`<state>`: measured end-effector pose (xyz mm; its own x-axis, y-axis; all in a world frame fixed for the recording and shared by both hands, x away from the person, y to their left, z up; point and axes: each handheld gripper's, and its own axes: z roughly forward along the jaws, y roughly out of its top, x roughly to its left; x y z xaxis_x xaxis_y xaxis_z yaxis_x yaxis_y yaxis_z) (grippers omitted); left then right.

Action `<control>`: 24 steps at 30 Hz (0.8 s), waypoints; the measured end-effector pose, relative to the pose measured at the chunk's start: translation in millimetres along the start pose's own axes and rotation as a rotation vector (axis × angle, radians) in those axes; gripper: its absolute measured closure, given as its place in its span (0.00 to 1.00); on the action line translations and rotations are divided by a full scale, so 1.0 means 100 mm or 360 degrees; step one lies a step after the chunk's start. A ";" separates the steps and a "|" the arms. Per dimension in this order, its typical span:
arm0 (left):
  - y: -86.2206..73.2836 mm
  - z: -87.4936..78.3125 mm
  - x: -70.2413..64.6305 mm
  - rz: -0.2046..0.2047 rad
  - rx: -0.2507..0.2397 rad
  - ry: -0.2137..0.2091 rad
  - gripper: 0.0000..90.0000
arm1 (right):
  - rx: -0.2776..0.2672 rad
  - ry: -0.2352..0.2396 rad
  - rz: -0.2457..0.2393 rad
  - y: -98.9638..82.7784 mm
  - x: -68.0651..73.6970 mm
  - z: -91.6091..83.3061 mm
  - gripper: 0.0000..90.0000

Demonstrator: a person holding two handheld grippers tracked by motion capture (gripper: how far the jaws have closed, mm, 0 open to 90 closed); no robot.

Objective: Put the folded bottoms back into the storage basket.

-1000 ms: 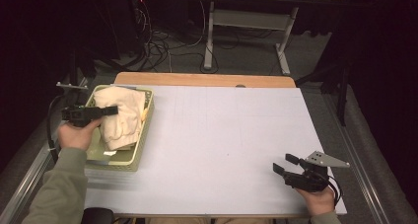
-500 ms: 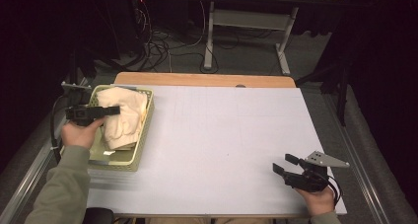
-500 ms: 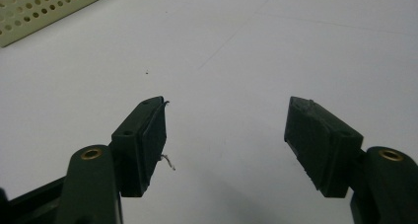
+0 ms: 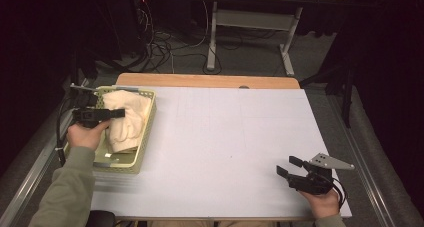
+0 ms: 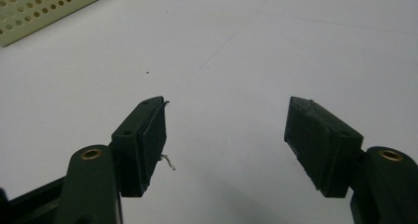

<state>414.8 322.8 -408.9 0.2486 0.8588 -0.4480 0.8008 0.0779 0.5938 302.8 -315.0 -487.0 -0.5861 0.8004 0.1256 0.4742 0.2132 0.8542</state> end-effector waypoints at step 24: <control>0.02 0.27 0.02 0.0037 0.0058 0.0103 0.65 | 0.0003 0.0004 0.0006 0.00 0.00 0.00 0.36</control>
<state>431.4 310.9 -426.1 0.2326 0.8910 -0.3898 0.8149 0.0402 0.5782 302.7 -315.0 -487.2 -0.5859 0.7999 0.1299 0.4776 0.2113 0.8528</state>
